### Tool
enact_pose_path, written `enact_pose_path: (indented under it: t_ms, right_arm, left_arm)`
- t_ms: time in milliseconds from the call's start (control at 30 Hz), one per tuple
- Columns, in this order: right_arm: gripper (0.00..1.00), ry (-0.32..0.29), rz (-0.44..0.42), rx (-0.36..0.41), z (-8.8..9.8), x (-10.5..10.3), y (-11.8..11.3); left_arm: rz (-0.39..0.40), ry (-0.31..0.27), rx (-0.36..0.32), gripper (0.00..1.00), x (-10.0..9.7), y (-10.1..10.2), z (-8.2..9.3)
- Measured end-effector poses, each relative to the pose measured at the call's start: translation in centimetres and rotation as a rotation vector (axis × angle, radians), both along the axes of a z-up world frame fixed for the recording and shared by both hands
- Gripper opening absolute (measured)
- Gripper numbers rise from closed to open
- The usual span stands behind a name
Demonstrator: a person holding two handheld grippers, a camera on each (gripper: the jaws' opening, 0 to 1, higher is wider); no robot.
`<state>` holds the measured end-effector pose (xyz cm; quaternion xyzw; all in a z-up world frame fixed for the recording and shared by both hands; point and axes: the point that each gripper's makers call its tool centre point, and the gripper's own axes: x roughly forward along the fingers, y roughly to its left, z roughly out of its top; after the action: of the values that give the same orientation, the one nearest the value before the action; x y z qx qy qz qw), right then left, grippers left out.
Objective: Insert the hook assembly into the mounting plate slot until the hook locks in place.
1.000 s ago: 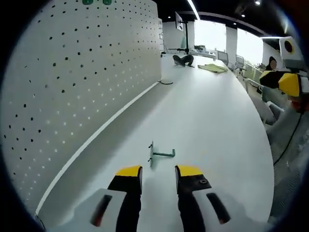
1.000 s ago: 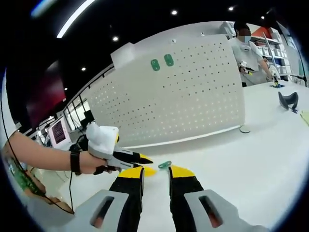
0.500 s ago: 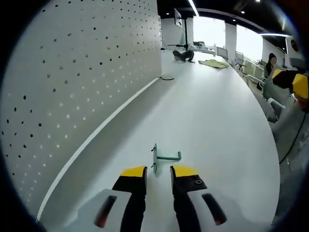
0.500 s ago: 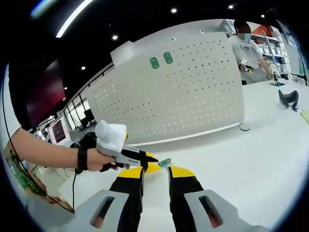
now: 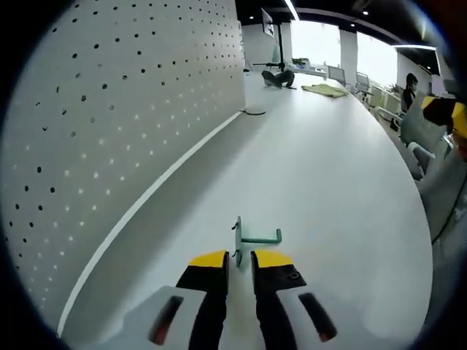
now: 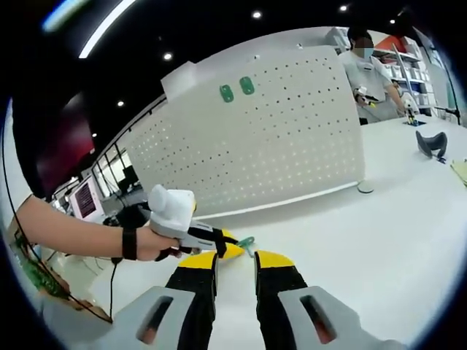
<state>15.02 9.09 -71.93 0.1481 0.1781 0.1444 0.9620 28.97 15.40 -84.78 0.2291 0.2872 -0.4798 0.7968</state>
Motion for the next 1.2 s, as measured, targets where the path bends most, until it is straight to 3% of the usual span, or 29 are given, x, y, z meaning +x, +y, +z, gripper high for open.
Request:
enact_pose_path:
  t_ms: [333, 600, 1200]
  right_arm:
    - [0.19, 0.005, -0.007, 0.003, -0.1, -0.1, 0.0]
    - [0.19, 0.002, -0.006, 0.014, 0.1, 0.0, 0.1]
    - [0.19, -0.03, 0.028, 0.015, 1.3, 0.0, 1.2]
  left_arm:
    - [-0.007, -0.001, 0.001, 0.05, 0.1, -0.2, -0.2]
    - [0.006, 0.037, -0.008, 0.04, -0.5, 0.1, -0.1]
    - [-0.002, 0.015, -0.099, 0.04, -2.6, 0.0, 4.0]
